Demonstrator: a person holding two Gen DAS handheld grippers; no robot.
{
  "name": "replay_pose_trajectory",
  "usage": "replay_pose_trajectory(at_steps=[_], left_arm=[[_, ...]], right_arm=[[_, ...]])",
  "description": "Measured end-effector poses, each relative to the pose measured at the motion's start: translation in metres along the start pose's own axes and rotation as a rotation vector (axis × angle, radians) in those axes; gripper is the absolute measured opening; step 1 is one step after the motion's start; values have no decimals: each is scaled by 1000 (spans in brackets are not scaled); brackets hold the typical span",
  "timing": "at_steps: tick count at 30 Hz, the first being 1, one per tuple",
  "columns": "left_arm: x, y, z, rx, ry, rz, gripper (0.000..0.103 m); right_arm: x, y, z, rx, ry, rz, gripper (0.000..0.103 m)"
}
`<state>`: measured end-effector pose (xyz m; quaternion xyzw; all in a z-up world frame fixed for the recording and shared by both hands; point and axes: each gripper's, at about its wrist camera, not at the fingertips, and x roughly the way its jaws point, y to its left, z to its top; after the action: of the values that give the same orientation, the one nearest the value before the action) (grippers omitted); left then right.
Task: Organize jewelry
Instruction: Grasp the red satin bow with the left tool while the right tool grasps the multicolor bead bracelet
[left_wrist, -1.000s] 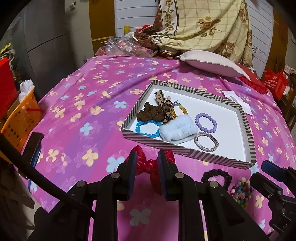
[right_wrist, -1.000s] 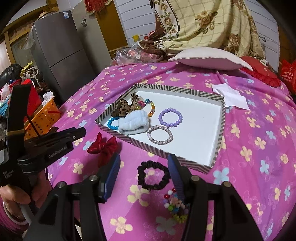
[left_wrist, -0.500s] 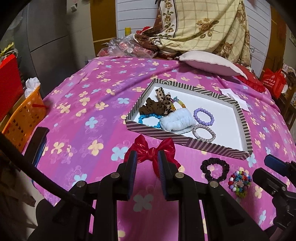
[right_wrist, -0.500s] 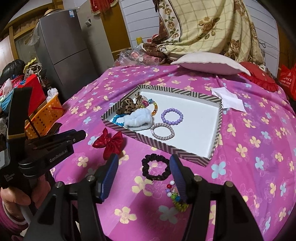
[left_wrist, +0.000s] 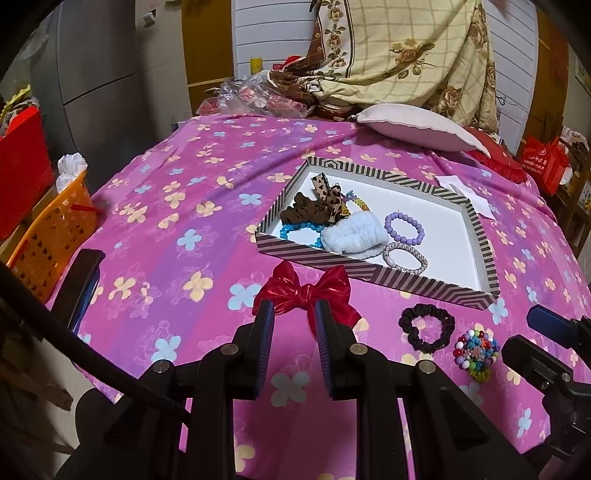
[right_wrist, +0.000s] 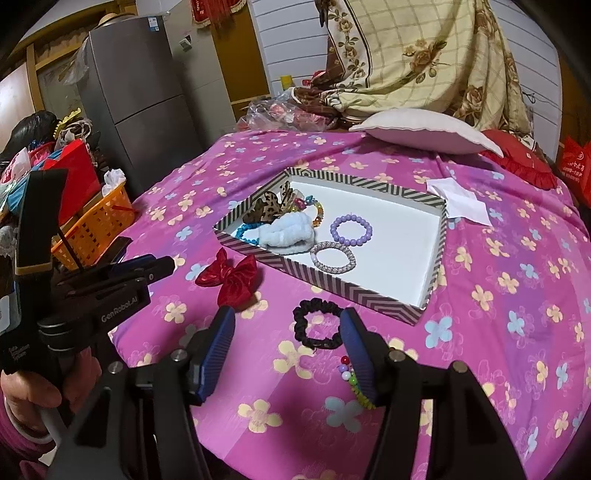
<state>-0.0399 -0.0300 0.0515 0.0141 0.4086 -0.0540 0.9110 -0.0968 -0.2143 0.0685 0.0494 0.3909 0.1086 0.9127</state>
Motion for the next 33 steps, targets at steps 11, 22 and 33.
replay_pose_trajectory(at_steps=[11, 22, 33], left_arm=[[9, 14, -2, -49, 71, -70, 43], [40, 77, -4, -221, 184, -114, 47], [78, 64, 3, -236, 261, -180, 55]], right_arm=[[-2, -7, -8, 9, 11, -13, 63], [5, -54, -33, 83, 64, -73, 63], [13, -82, -61, 80, 135, -111, 63]])
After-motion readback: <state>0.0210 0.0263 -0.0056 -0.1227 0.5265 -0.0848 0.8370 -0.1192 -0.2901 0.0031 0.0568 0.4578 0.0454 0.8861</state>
